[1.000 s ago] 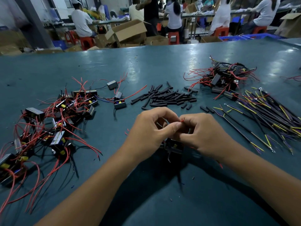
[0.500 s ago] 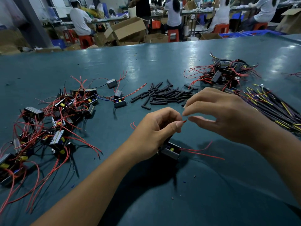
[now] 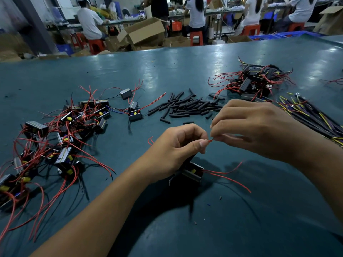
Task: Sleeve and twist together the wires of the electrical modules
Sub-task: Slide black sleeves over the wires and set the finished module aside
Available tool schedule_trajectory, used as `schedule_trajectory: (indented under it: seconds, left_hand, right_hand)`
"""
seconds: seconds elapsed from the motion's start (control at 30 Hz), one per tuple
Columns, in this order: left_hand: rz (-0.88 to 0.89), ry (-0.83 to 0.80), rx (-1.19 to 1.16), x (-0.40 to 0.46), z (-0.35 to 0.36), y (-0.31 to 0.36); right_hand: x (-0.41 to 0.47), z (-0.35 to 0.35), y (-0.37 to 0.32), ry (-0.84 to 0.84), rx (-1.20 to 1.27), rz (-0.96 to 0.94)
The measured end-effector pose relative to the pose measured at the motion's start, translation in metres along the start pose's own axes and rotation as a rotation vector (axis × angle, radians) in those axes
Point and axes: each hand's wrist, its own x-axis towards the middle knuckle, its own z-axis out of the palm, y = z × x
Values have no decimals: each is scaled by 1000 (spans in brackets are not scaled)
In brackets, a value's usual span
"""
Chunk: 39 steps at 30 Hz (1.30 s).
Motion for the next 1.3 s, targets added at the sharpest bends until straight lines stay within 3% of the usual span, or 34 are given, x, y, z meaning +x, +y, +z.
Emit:
schedule_trajectory:
  seconds: [0.23,0.6,0.77,0.97,1.07,1.17,1.23,1.3]
  left_hand:
    - [16,-23,22,1,-2,-3]
    - [60,-3,85,1,-1,-9]
    - [97,85,119,3,3,-10]
    - [128,236,223,5,12,-14]
    - [137,371,222,10,18,-14]
    - [121,471,208,19,21,-13]
    - [101,450,234,22,22,-13]
    - [85,403,271,22,23,-13]
  right_hand:
    - [1,-4,-1,-57,50,32]
    - [1,-3,-3,-91,246,252]
    - [3,5,-6,-23,442,523]
    - [4,1,2,-118,575,640]
    - [-17,-5,38,-94,268,809]
    - [-55,-15,85,-204,-178,1218]
    - [-74,-19,99,-358,-271,1432]
    - [-85,-20,105,-463,-258,1507]
